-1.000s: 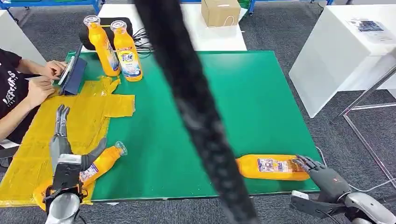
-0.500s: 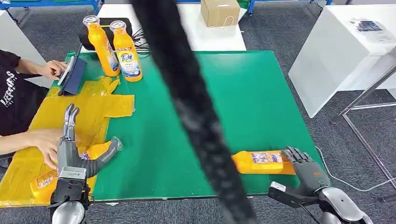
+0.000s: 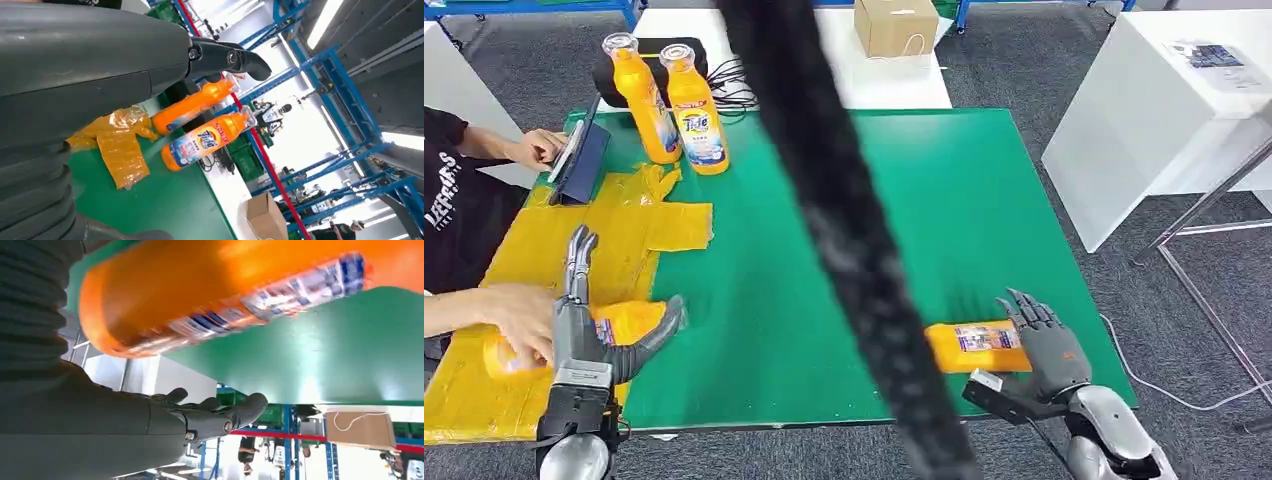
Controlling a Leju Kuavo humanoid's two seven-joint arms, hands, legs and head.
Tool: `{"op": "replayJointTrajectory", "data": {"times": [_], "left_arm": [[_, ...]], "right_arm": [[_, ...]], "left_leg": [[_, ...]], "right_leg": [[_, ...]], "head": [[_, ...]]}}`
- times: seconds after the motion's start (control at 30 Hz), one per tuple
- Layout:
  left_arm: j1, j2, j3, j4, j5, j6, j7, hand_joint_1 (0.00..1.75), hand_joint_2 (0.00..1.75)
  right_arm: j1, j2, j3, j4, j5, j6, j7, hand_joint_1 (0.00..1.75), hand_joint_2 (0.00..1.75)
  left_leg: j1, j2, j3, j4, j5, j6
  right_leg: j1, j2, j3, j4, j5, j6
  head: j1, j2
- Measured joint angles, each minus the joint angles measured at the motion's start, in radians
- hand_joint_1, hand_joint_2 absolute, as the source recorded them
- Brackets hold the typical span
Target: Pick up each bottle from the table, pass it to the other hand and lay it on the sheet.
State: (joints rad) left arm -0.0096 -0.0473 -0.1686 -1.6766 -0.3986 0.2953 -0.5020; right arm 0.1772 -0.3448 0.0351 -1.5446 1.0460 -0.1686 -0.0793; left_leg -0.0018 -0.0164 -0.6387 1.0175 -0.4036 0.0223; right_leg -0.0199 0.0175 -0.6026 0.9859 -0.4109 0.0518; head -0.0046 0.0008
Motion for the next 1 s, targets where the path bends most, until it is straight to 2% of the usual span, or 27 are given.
{"op": "replayJointTrajectory", "data": {"times": [0.17, 0.37, 0.43, 0.47, 0.5, 0.73, 1.0], "left_arm": [[0.001, -0.003, 0.0, 0.0, 0.002, -0.002, 0.0, 0.0, 1.75], [-0.012, -0.004, -0.01, 0.005, 0.024, -0.025, -0.003, 0.0, 1.75], [-0.026, -0.004, -0.021, 0.016, 0.034, -0.027, -0.006, 0.0, 1.75], [-0.033, -0.004, -0.026, 0.022, 0.038, -0.029, -0.006, 0.0, 1.75], [-0.038, -0.005, -0.031, 0.027, 0.038, -0.032, -0.007, 0.0, 1.75], [-0.049, -0.005, -0.042, 0.046, 0.04, -0.034, -0.009, 0.0, 1.75], [-0.051, -0.005, -0.05, 0.053, 0.04, -0.034, -0.009, 0.0, 1.75]], "right_arm": [[-0.016, 0.015, 0.005, 0.021, 0.03, 0.003, 0.022, 0.0, 1.75], [-0.077, -0.006, 0.043, 0.129, 0.056, 0.131, 0.058, 0.0, 1.75], [-0.111, -0.022, 0.065, 0.187, 0.044, 0.147, 0.054, 0.0, 1.75], [-0.131, -0.026, 0.076, 0.212, 0.042, 0.148, 0.054, 0.0, 1.75], [-0.147, -0.03, 0.087, 0.237, 0.042, 0.148, 0.054, 0.0, 1.75], [-0.194, -0.045, 0.12, 0.307, 0.034, 0.149, 0.05, 0.0, 1.75], [-0.208, -0.049, 0.128, 0.333, 0.032, 0.149, 0.049, 0.0, 1.75]], "left_leg": [[0.0, 0.0, 0.0, 0.0, 0.0, 0.0], [0.0, 0.001, 0.001, 0.0, 0.0, 0.0], [0.001, 0.006, 0.004, 0.0, -0.002, -0.001], [0.001, 0.008, 0.006, 0.0, -0.003, -0.002], [0.001, 0.009, 0.009, 0.0, -0.004, -0.001], [0.003, 0.012, 0.019, 0.0, -0.009, 0.0], [0.003, 0.013, 0.022, 0.0, -0.007, 0.002]], "right_leg": [[0.0, 0.0, 0.0, 0.0, 0.0, 0.0], [0.0, 0.001, 0.0, 0.0, 0.0, 0.0], [0.001, 0.006, 0.001, -0.001, 0.001, -0.001], [0.001, 0.009, 0.002, -0.001, 0.0, -0.002], [0.001, 0.011, -0.006, -0.002, -0.001, -0.002], [0.004, 0.014, 0.006, -0.007, -0.009, -0.002], [0.004, 0.014, 0.012, -0.01, -0.008, -0.002]], "head": [[0.0, 0.0], [0.0, 0.0], [0.0, 0.0], [0.0, 0.0], [0.0, 0.0], [0.0, 0.0], [0.0, 0.0]]}}
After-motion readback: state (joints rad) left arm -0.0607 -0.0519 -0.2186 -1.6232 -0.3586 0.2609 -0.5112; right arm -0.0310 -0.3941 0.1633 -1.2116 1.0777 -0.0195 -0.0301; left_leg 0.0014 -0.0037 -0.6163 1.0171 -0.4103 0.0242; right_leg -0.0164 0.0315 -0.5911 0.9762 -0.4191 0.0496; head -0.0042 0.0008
